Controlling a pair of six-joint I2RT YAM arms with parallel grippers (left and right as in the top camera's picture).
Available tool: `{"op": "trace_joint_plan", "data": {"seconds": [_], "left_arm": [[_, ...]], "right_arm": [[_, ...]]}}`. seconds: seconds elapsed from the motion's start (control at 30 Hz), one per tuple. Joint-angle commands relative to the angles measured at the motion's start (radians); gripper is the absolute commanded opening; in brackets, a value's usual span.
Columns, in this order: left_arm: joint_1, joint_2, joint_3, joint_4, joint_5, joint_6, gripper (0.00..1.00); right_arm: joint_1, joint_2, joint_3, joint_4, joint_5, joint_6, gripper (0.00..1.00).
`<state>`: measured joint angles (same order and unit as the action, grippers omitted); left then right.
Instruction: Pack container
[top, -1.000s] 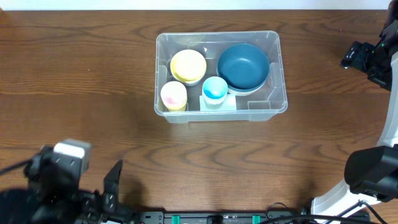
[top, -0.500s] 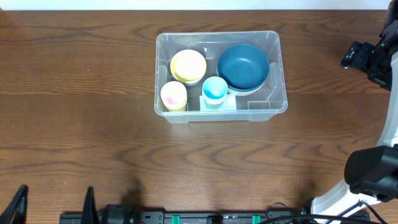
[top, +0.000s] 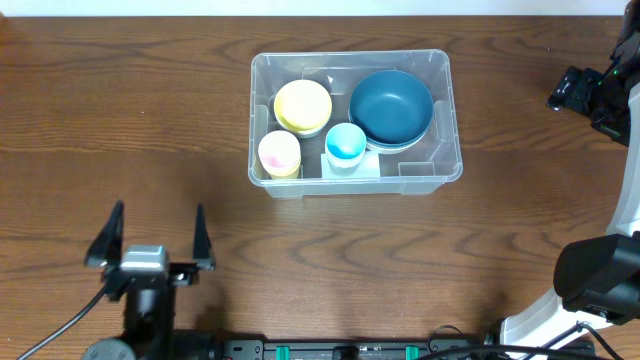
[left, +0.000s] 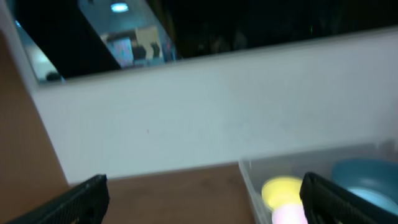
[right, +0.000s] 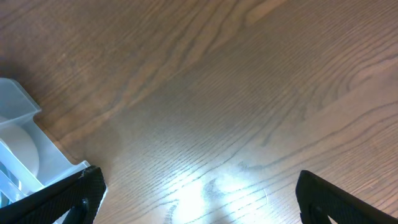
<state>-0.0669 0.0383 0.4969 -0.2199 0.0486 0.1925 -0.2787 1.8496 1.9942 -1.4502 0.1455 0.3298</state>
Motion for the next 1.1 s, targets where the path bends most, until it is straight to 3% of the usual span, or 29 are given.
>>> {"op": "trace_joint_plan", "data": {"seconds": [0.0, 0.4, 0.73, 0.9, 1.07], "left_arm": [[0.005, -0.036, -0.102, 0.086, 0.013, 0.017, 0.98], [0.005, -0.036, -0.288, 0.135, 0.050, 0.021, 0.98], [0.005, -0.037, -0.492, 0.388, 0.054, 0.021, 0.98], [0.005, -0.037, -0.493, 0.354, 0.045, 0.059, 0.98], [0.005, -0.037, -0.493, 0.148, 0.053, 0.055, 0.98]], "right_arm": [[-0.005, 0.002, -0.001, -0.001, 0.000, 0.014, 0.99], [-0.005, 0.002, -0.001, -0.001, 0.000, 0.014, 0.99], [-0.005, 0.002, -0.001, -0.001, 0.000, 0.014, 0.99], [-0.005, 0.002, -0.001, -0.001, 0.000, 0.014, 0.99], [-0.005, 0.002, -0.001, -0.001, 0.000, 0.014, 0.99]]}}
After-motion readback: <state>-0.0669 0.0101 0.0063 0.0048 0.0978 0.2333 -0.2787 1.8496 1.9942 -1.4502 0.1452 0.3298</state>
